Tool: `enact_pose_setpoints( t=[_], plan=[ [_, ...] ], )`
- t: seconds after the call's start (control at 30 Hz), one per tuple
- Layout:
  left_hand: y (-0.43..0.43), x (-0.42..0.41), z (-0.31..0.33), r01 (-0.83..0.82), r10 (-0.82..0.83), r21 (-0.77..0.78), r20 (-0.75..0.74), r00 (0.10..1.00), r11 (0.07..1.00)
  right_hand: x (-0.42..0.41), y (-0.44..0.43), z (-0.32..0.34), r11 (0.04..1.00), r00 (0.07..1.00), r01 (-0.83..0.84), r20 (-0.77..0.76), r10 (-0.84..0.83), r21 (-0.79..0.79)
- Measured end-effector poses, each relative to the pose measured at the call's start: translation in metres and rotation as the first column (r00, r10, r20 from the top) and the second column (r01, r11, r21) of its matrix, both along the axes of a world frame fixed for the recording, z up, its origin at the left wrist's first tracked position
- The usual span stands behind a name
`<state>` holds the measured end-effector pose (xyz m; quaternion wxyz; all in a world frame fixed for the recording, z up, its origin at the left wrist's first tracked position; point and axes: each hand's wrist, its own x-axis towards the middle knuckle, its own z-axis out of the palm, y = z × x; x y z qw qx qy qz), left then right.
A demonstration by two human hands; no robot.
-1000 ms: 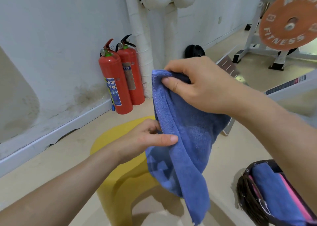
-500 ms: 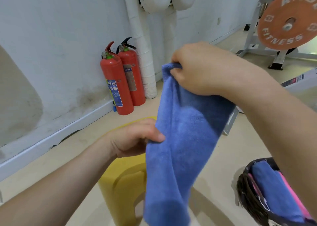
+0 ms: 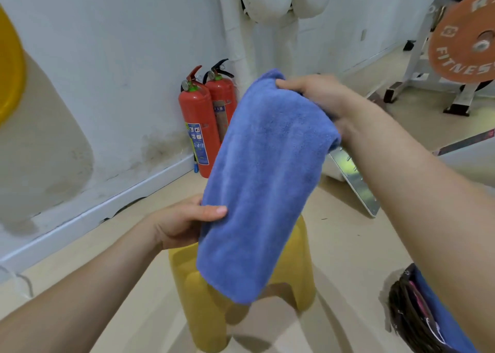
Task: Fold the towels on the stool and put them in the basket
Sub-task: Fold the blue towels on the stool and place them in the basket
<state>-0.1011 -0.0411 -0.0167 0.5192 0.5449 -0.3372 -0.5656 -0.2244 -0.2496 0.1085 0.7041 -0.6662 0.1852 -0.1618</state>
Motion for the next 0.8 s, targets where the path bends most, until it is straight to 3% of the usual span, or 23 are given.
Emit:
enact_pose_setpoints(
  t=[0.07, 0.13, 0.3, 0.37, 0.47, 0.6, 0.73, 0.8],
  plan=[
    [0.005, 0.005, -0.004, -0.019, 0.016, 0.059, 0.037, 0.999, 0.998, 0.009, -0.003, -0.016, 0.988, 1.000, -0.002, 0.015, 0.000, 0.152],
    [0.016, 0.017, -0.002, -0.099, 0.094, 0.077, 0.062, 0.994, 0.992, 0.016, -0.006, -0.023, 0.990, 0.998, 0.052, 0.022, -0.055, 0.131],
    [0.052, 0.068, 0.023, -0.426, 0.429, -0.054, 0.099, 0.898, 0.903, 0.023, -0.022, -0.054, 0.992, 0.990, 0.093, -0.095, -0.102, -0.088],
    [0.052, 0.081, 0.019, -0.510, 0.506, -0.010, 0.136, 0.852, 0.860, 0.031, -0.025, -0.084, 0.964, 0.963, 0.140, -0.194, -0.186, -0.227],
    [0.036, 0.084, -0.023, -0.653, 0.585, 0.116, 0.348, 0.733, 0.748, 0.040, -0.027, -0.149, 0.878, 0.906, 0.127, -0.307, -0.292, -0.461],
    [0.031, 0.083, -0.070, -0.799, 0.586, 0.254, 0.566, 0.580, 0.545, 0.038, -0.035, -0.202, 0.754, 0.792, 0.064, -0.426, -0.437, -0.654],
    [0.027, 0.080, -0.073, -0.801, 0.482, 0.239, 0.692, 0.537, 0.548, 0.041, -0.044, -0.207, 0.576, 0.769, -0.011, -0.375, -0.518, -0.818],
    [0.024, 0.073, -0.075, -0.807, 0.405, 0.200, 0.782, 0.473, 0.556, 0.040, -0.043, -0.212, 0.504, 0.785, -0.011, -0.320, -0.531, -0.864]
  ],
)
